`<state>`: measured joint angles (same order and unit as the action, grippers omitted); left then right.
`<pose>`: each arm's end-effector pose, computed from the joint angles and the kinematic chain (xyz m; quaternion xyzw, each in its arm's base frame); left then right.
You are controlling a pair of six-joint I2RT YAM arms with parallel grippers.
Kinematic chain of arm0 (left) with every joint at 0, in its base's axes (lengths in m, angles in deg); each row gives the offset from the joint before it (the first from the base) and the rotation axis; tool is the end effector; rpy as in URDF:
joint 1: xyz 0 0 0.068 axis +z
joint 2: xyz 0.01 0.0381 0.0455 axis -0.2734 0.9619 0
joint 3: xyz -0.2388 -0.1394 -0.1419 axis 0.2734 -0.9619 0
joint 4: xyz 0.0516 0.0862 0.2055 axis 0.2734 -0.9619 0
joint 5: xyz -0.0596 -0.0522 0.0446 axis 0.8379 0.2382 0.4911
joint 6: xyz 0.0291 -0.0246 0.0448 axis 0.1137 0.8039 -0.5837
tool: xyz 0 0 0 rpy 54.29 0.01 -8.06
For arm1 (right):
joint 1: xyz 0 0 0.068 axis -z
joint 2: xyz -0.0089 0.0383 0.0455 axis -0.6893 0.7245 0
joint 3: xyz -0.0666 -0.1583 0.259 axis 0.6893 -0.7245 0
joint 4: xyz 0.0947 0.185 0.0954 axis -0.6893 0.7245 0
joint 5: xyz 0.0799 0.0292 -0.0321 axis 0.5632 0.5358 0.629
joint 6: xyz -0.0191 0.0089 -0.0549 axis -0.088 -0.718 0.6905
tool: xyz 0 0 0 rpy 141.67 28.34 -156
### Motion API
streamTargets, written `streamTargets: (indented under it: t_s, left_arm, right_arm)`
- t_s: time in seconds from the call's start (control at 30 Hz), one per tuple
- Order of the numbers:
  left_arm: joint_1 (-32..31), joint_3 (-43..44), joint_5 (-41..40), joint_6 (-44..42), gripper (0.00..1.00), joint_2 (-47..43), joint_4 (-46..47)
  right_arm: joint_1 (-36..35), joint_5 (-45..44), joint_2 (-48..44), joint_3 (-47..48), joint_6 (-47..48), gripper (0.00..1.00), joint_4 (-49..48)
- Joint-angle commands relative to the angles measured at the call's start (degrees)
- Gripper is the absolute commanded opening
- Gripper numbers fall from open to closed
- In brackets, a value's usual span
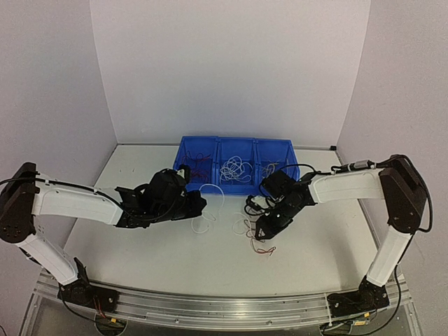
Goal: Untangle the cables
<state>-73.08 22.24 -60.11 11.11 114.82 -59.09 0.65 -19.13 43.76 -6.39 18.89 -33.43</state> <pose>0.1719 -0.2502 0.2720 0.0162 0.8721 -0.3261 0.3645 0.2363 0.2280 0.2124 -0.3670 0.9074 0.1366 0.1528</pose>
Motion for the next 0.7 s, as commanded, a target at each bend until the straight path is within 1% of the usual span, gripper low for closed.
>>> streamTargets:
  t_s: [0.0, 0.03, 0.07, 0.1, 0.17, 0.23, 0.33, 0.4, 0.47, 0.53, 0.67]
  left_arm:
    - [-0.1, 1.4, -1.4, 1.5, 0.0, -1.9, -0.2]
    - [-0.1, 1.4, -1.9, 1.6, 0.0, -2.1, -0.6]
    - [-0.1, 1.4, -2.3, 1.8, 0.0, -2.2, -1.1]
    - [-0.1, 1.4, -2.8, 2.0, 0.0, -2.4, -1.6]
    - [-0.1, 1.3, -4.1, 2.7, 0.0, -2.9, -2.9]
    - [-0.1, 0.9, -6.4, 3.8, 0.0, -3.6, -4.9]
    - [0.5, 1.4, -11.9, 8.3, 0.0, -5.1, -13.3]
    - [2.0, 1.5, -14.7, 11.0, 0.0, -6.2, -20.1]
    - [5.5, 0.7, -15.1, 13.0, 0.0, -7.6, -25.6]
    - [10.5, -1.4, -14.1, 14.6, 0.0, -9.8, -28.8]
    - [17.8, -5.4, -15.0, 16.8, 0.0, -17.6, -33.8]
  right_arm:
    - [-0.1, -6.3, 1.3, 2.1, -4.5, 0.23, -2.8]
    - [-0.1, -7.6, 1.2, 1.9, -5.1, 0.13, -2.9]
    - [-0.1, -8.4, 1.0, 1.7, -5.6, 0.06, -3.0]
    - [-0.1, -10.3, 0.7, 1.4, -6.3, 0.0, -3.1]
    - [-0.1, -13.3, -0.4, 0.9, -8.0, 0.0, -3.4]
    - [0.0, -18.1, -2.0, 0.0, -10.7, 0.0, -3.4]
    - [1.1, -25.7, -6.8, -2.5, -15.2, 0.0, -3.0]
    - [4.2, -27.4, -11.5, -5.3, -18.5, 0.0, -2.3]
    - [9.3, -25.4, -15.7, -8.5, -20.7, 0.0, -1.5]
    - [13.9, -24.5, -21.1, -11.2, -21.4, 0.0, -0.3]
    - [20.7, -27.1, -28.0, -14.1, -20.8, 0.0, 4.0]
